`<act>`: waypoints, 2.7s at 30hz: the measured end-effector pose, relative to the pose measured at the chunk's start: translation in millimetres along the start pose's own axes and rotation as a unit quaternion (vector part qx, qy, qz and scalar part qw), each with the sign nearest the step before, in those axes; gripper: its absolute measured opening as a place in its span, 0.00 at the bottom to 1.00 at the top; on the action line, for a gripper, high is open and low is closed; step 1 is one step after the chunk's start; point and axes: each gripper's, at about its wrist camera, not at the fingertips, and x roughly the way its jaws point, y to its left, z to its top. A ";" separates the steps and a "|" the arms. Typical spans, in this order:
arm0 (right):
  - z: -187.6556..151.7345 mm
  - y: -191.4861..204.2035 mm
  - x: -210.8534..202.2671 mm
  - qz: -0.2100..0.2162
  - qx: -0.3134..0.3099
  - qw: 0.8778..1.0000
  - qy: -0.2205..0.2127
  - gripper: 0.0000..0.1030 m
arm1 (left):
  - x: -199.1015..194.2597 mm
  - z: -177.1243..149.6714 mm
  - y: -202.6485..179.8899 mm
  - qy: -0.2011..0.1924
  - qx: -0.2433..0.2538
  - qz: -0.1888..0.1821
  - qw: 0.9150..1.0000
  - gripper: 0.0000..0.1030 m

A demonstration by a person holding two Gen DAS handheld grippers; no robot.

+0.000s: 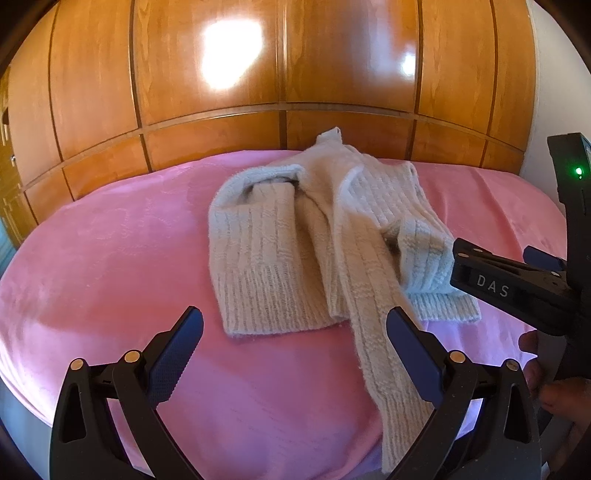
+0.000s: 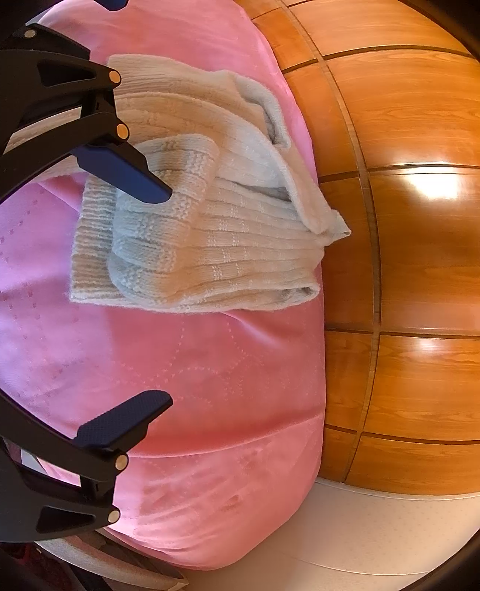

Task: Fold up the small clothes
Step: 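Grasp the crumpled cream sweater's sleeve with the left gripper while the right gripper grasps the body, then lift the sweater with both grippers and shake it out over the bed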

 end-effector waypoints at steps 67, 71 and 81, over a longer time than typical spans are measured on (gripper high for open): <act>92.4 -55.9 20.1 0.155 -0.069 0.986 -0.001 0.11 | -6.6 122.9 171.4 -0.069 -0.120 -0.052 0.989 0.05; 144.0 -100.8 47.1 0.069 -0.047 0.996 -0.019 0.11 | 29.0 170.4 222.5 -0.058 -0.120 0.042 0.990 0.05; 220.6 -203.5 166.4 -0.127 0.069 0.989 0.041 0.10 | 137.7 214.3 325.2 0.033 -0.141 0.267 0.953 0.05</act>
